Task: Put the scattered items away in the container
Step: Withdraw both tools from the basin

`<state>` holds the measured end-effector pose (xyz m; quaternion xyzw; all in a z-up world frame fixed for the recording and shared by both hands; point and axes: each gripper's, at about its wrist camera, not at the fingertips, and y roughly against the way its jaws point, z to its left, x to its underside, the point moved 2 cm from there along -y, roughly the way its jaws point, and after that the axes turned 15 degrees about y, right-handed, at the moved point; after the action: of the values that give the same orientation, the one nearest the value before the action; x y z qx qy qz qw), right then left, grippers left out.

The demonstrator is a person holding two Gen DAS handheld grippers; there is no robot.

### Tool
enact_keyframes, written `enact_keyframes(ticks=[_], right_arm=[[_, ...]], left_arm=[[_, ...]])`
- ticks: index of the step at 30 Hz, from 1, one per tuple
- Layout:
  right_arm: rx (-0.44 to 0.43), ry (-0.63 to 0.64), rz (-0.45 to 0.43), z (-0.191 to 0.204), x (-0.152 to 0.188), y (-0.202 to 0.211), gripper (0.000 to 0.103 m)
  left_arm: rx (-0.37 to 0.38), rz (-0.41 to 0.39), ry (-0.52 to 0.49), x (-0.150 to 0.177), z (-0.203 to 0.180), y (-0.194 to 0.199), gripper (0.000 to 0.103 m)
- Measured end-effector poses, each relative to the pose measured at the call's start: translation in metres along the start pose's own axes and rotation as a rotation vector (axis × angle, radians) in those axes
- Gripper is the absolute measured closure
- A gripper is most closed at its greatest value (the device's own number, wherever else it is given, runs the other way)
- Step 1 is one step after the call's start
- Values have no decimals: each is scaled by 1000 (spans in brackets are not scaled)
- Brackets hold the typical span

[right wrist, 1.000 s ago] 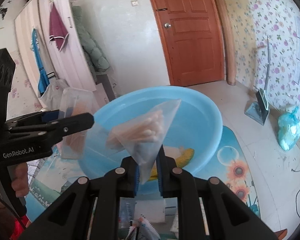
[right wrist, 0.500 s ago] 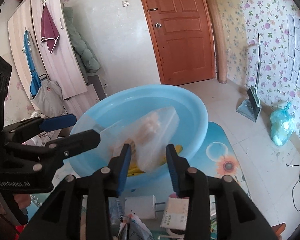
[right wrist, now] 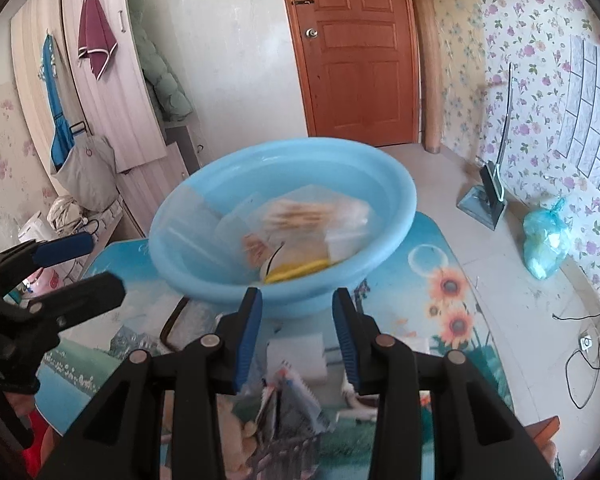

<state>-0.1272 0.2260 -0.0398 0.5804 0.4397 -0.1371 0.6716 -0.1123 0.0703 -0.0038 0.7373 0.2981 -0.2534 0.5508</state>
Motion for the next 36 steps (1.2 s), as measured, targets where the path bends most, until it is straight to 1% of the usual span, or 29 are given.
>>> enact_keyframes(ticks=[3,10,14,17,25,36], right_arm=[[-5,1,24,9,9,3,67],[-21,32,96,32,33,3,67],[-29,58,108,42,37,5,67],[-36,65,106,46,36,5,67],[-47,70,118,51,40,5,67],[-47,57,117,48,46,9,67]], left_arm=[[-6,10,5,14,10,8,4],[-26,32,61,46,43,21,3],[-25,61,124,66,59,21,3],[-45,90,143,77,68,16,3],[-53,101,164,87,73,15,3],[-54,107,148,86,67,17,3]])
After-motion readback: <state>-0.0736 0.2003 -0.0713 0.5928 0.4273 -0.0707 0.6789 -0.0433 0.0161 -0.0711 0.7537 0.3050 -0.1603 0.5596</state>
